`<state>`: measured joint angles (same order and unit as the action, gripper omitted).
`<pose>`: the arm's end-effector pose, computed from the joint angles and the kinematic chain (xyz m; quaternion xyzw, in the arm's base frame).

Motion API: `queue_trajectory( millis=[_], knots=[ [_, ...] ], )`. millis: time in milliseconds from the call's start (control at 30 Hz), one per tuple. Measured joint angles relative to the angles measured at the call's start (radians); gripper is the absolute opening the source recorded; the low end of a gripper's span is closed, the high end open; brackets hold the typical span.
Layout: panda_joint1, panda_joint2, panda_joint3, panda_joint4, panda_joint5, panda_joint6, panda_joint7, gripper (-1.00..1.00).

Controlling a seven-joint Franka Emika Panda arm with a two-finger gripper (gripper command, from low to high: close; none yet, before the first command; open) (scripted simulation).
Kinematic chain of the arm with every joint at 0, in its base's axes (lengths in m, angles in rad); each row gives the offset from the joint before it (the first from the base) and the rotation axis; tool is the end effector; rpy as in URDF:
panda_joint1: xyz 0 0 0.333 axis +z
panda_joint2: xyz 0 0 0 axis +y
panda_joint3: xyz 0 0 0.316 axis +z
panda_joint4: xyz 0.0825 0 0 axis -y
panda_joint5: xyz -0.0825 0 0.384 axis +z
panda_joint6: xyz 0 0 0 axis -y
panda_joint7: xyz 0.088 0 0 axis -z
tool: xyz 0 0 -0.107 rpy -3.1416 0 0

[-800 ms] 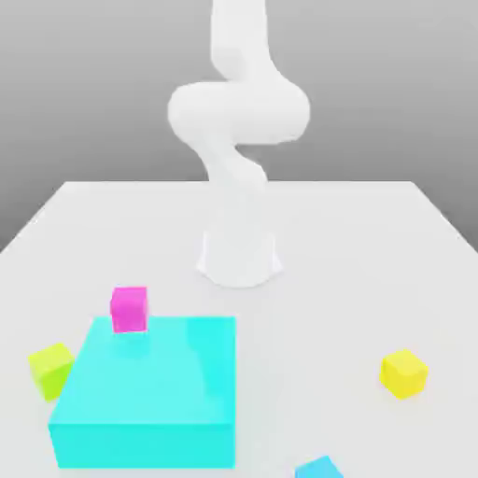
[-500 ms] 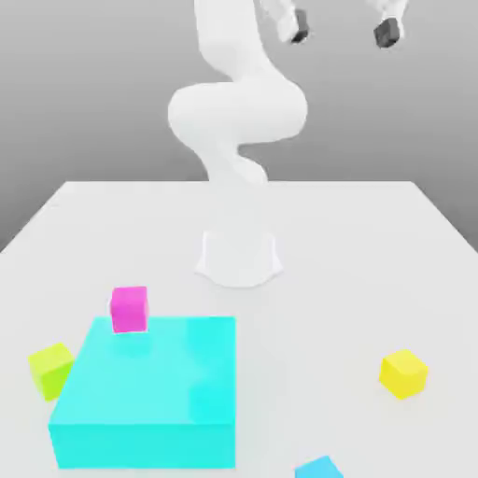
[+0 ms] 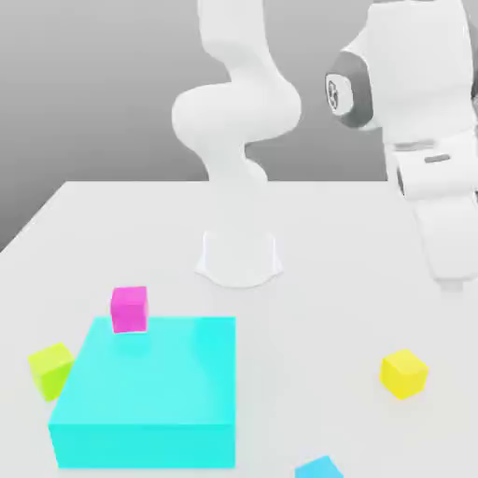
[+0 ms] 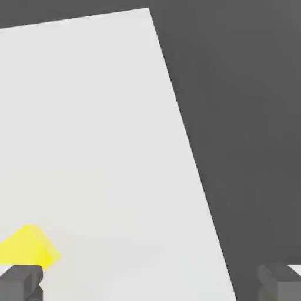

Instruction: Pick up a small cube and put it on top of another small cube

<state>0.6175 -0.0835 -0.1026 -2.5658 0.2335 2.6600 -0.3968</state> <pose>0.4045 0.2217 0.3113 -0.9313 -0.3472 -0.0834 0.0722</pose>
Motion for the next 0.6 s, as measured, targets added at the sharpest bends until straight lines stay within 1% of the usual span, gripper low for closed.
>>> queue_trajectory(
  millis=[133, 333, 433, 567, 600],
  knots=[
    [0.055, 0.098, 0.024, -0.043, -0.040, 0.061, -0.126, 0.00],
    [0.099, 0.233, 0.026, -0.095, -0.188, 0.158, -0.220, 0.00],
    [0.101, 0.308, 0.028, -0.084, -0.197, 0.219, -0.229, 0.00],
    [0.081, 0.413, 0.054, -0.065, -0.174, 0.302, -0.246, 0.00],
    [0.072, 0.435, 0.064, -0.061, -0.168, 0.319, -0.251, -1.00]
  ],
)
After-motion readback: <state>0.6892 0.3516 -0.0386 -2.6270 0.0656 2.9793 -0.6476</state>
